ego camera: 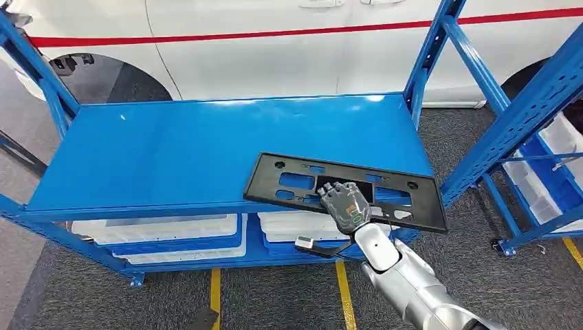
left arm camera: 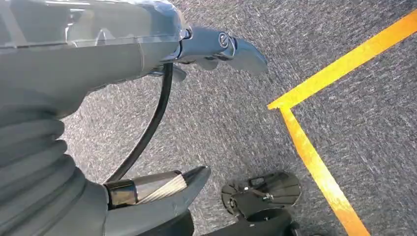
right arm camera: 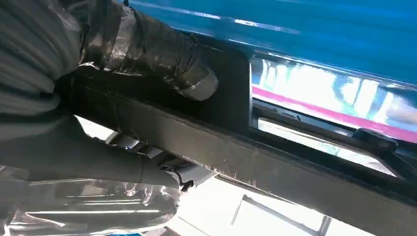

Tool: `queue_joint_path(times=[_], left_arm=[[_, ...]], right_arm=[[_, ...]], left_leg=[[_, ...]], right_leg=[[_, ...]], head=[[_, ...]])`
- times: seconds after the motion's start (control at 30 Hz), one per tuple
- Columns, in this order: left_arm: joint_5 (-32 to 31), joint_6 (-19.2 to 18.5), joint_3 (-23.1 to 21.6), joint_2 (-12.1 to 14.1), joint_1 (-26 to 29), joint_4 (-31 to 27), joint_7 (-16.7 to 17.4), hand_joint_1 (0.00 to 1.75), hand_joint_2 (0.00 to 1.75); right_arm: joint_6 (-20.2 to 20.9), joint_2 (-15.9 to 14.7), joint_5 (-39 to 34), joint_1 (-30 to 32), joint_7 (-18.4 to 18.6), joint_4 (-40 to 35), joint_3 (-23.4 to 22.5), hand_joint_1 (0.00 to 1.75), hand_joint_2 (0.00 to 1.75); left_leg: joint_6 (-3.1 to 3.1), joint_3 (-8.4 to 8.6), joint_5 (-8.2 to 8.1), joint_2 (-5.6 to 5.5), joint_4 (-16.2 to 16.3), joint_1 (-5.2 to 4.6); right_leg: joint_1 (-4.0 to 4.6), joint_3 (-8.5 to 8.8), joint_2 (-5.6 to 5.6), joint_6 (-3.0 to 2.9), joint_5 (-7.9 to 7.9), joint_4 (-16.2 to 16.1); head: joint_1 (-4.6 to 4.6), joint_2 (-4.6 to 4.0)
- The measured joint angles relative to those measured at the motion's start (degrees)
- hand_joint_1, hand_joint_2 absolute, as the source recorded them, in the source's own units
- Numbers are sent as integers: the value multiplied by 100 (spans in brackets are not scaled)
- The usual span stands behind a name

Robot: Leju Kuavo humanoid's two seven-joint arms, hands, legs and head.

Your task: Take the parts from the cabinet and place them on the table.

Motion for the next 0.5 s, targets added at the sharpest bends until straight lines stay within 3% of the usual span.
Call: queue_joint_path(times=[0.5], left_arm=[[66, -197, 11, -7, -8, 0, -96, 0, 175]], right_arm=[[0, -70, 197, 139, 249, -240, -37, 175, 175]], left_leg=[[-1, -2, -1, 0, 0, 0]], right_leg=[[0, -1, -1, 0, 0, 0]], head=[[0, 0]])
